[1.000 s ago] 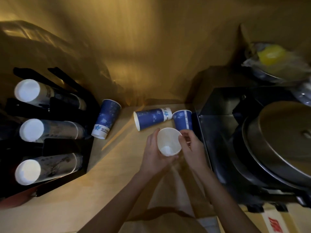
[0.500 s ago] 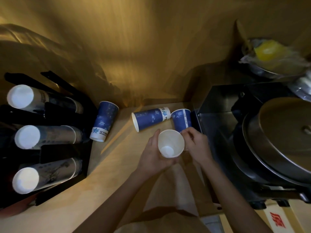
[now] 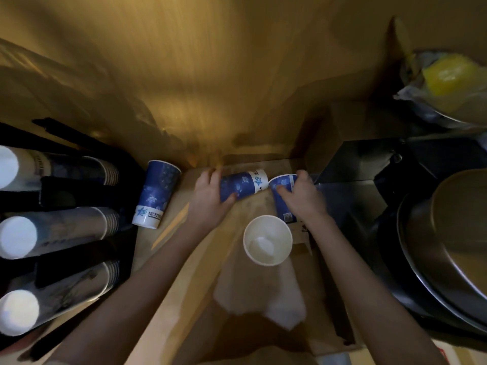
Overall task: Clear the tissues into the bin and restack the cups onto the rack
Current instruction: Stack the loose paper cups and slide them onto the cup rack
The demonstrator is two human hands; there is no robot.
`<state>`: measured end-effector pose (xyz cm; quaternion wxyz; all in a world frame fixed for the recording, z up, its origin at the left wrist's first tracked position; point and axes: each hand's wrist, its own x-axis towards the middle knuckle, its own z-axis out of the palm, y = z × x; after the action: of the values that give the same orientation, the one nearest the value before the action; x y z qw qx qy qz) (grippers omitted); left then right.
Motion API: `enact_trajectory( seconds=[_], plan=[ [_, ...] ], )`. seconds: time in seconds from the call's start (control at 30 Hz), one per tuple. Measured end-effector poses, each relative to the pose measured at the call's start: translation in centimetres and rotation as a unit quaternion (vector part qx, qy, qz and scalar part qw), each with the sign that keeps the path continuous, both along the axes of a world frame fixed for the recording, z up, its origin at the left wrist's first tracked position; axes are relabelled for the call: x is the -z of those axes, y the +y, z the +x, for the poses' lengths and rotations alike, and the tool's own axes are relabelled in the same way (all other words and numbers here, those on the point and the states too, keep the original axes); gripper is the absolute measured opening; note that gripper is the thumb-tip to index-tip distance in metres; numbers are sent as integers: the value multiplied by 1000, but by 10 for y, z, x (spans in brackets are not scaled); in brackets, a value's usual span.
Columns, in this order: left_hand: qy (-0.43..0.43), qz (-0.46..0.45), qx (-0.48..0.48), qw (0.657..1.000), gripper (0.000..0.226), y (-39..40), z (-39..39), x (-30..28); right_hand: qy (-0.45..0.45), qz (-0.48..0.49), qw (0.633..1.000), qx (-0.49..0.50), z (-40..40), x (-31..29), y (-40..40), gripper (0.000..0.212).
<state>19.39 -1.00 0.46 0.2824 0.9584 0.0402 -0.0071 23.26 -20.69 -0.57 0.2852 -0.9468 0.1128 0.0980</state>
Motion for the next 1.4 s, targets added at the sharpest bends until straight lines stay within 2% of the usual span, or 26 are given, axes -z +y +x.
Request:
enact_trajectory(
  seconds=[0.1, 0.2, 0.37, 0.53, 0.73, 0.83, 0.9, 1.03, 1.13, 1.27, 1.4],
  plan=[
    [29, 102, 12, 994, 88, 10, 14, 16, 6, -42, 999, -2, 10, 13, 6, 74],
    [65, 146, 14, 987, 107, 17, 22, 33, 49, -62, 997, -1, 16, 25, 11, 89],
    [116, 167, 16, 979, 111, 25, 25, 55, 78, -90, 993, 1, 22, 38, 19, 94],
    [101, 130, 18, 986, 96, 35, 20, 62, 106, -49, 993, 8, 25, 47, 10, 100],
    [109, 93, 6, 990, 101, 41, 9, 53, 128, 7, 992, 9, 23, 43, 0, 100],
    [108, 60, -11, 992, 103, 44, 15, 40, 81, 52, 995, -1, 32, 29, 2, 92],
    [36, 22, -91, 995, 104, 75, -26, 1, -16, 90, 990, -105, 13, -13, 45, 96],
    [8, -14, -90, 996, 97, 78, -26, -15, -81, 185, 974, -106, 14, -27, 60, 107],
    [-19, -1, -107, 994, 89, 80, -39, -31, -129, 256, 952, -106, 4, -37, 72, 104],
    [-76, 22, -147, 986, 87, 92, -75, -59, -151, 335, 919, -141, -36, -52, 104, 97],
    [-137, 20, -172, 975, 85, 100, -110, -84, -95, 369, 907, -177, -82, -38, 124, 100]
  ],
)
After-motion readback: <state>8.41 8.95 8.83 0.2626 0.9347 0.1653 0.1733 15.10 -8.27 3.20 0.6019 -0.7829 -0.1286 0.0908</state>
